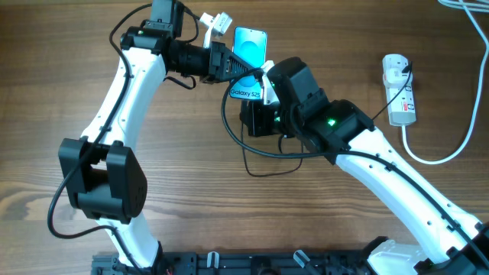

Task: Plug charger to phone and switch on socket
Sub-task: 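Open the right gripper off the plug and pull the right arm right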

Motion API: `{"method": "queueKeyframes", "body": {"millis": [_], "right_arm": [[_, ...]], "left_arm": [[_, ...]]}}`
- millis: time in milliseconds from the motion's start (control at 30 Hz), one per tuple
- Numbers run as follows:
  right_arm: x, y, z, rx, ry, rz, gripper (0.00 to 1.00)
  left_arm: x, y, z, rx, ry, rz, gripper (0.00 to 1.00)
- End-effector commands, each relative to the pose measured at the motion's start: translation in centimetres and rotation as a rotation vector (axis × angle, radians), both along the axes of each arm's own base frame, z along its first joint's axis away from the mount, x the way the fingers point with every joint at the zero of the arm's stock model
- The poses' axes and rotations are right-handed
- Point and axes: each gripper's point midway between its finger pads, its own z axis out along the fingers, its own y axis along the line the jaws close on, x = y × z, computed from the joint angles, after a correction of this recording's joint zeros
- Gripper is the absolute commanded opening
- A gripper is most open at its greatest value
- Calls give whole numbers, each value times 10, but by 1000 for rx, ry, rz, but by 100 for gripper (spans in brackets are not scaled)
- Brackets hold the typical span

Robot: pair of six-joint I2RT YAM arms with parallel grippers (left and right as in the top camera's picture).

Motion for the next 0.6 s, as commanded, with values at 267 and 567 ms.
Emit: {"method": "queueKeyframes", "body": {"millis": [267,567], "right_arm": [[30,-10,23,17,-109,-77,32],[19,-9,17,17,-56,-49,50]], "left_arm": [[-14,-7,3,28,-20,-25,4],[-11,-5,-1,54,-31,-14,4]]}}
